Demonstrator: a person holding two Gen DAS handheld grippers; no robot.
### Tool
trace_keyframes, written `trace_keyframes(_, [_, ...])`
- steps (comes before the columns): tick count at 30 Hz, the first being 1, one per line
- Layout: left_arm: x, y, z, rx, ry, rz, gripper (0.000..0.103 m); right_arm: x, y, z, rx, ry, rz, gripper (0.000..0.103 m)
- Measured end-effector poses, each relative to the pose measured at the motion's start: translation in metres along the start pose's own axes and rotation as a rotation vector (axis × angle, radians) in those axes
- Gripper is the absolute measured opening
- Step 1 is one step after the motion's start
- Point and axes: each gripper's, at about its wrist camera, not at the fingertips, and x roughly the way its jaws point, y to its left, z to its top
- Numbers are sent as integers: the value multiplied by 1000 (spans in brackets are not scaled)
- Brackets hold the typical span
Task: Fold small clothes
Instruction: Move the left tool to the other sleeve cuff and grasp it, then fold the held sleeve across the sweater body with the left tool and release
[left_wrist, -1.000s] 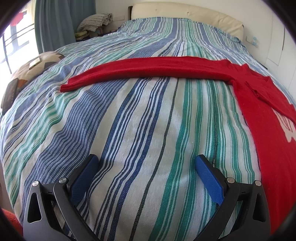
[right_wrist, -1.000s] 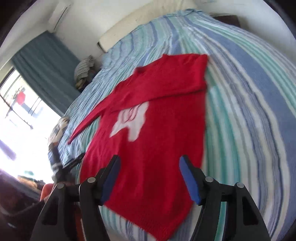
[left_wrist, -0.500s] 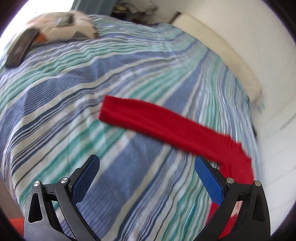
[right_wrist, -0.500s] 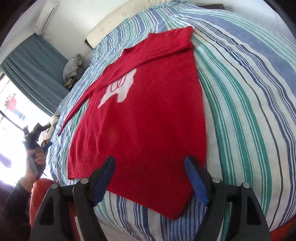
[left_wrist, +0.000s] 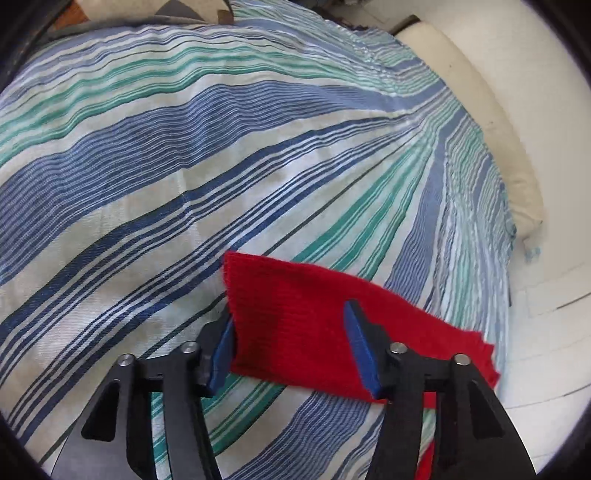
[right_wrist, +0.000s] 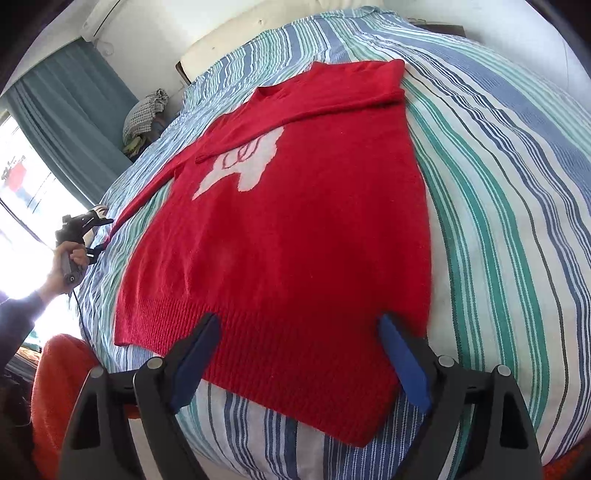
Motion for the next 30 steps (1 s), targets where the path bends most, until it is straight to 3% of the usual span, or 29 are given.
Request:
trace_keyframes(2, [-2,-1,-1,14,6,35,9,0,0,0,3,-2,-2,88])
trace_keyframes(6, [-32,-39,2,86,-48,13,5,-2,-4,-1,19,-8,18,88])
trace_keyframes(11, [-83,-190,-12,360,-106,-177,5,-4,-10,0,51,-8,49,88])
trace_keyframes(14, [-98,-297,-48,546,-92,-314,5,-4,-11,1,56,-7,54,88])
trace_keyframes(17, [-95,-388,-106,704,-45,-429,5,-4,-10,0,50,-7,56,88])
trace_keyframes(19, [-83,-430,-153,804,6,-472,8,-5,-10,1,45,-6,56,88])
trace_keyframes(20, [-72,-446,-178,859,39,-466,16,-5,-10,1,44,-5,56,88])
trace_keyframes(23, [-36,-460,-239,955,131,-372,74,-5,-10,1,46,-4,58,88])
trace_keyframes(26, [-22,-424,-253,956,167,-389,74,-5,-10,0,44,-2,66,88])
trace_keyframes(30, [-15,-350,-213,857,142,-313,74,-5,-13,0,39,1,80,88])
